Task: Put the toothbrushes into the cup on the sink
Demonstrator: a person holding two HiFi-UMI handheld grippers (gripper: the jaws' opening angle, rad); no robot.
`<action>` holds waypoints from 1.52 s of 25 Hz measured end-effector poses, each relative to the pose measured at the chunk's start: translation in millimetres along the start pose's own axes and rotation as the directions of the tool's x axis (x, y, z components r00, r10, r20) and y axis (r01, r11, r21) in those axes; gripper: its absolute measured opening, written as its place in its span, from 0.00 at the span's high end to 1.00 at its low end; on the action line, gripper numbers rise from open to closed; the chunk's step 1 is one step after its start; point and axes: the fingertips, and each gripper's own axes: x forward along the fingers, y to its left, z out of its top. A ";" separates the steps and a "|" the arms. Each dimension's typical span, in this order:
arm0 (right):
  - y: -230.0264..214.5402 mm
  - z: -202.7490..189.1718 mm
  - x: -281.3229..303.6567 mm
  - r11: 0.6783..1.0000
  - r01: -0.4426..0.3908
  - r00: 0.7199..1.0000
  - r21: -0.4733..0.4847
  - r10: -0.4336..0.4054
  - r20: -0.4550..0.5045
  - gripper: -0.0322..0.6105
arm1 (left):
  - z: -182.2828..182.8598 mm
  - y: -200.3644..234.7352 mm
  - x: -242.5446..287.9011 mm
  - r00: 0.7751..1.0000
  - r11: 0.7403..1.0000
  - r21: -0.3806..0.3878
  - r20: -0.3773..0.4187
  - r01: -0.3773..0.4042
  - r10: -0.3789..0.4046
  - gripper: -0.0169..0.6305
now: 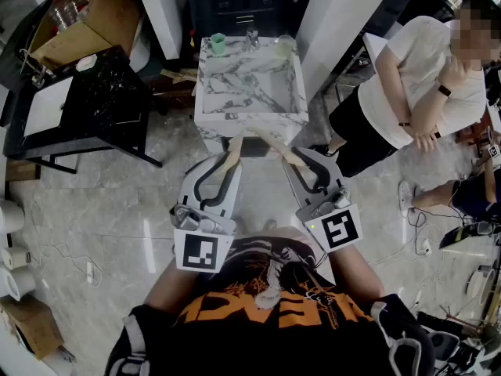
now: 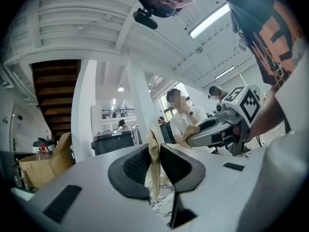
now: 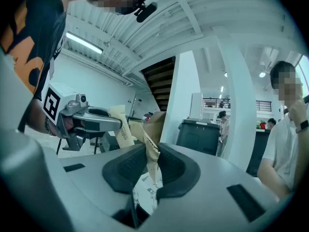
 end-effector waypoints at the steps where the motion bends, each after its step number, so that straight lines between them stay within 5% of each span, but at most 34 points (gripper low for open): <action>1: 2.2 -0.8 1.6 1.000 0.002 1.000 -0.003 -0.002 -0.001 0.82 | -1.2 2.4 -1.1 1.000 1.000 0.001 0.003 0.002 -0.002 0.85; 10: 7.8 -11.7 8.6 0.999 0.043 0.999 0.028 -0.042 -0.022 0.82 | -14.1 16.0 -0.2 0.999 0.999 -0.003 0.002 0.035 -0.035 0.85; 20: -64.4 -38.5 41.4 0.993 0.072 0.997 0.094 -0.073 0.014 0.82 | -39.6 31.9 77.6 0.997 0.998 0.013 -0.054 0.054 -0.054 0.85; 29: -156.5 -42.0 111.0 0.993 -0.012 0.997 0.119 0.003 0.076 0.82 | -32.8 78.6 180.7 0.995 0.998 0.067 -0.094 -0.021 0.028 0.85; 38: -209.2 -67.4 159.7 0.988 -0.060 0.997 0.144 0.052 0.058 0.82 | -38.2 110.7 234.3 0.990 0.994 0.011 -0.095 -0.108 0.109 0.85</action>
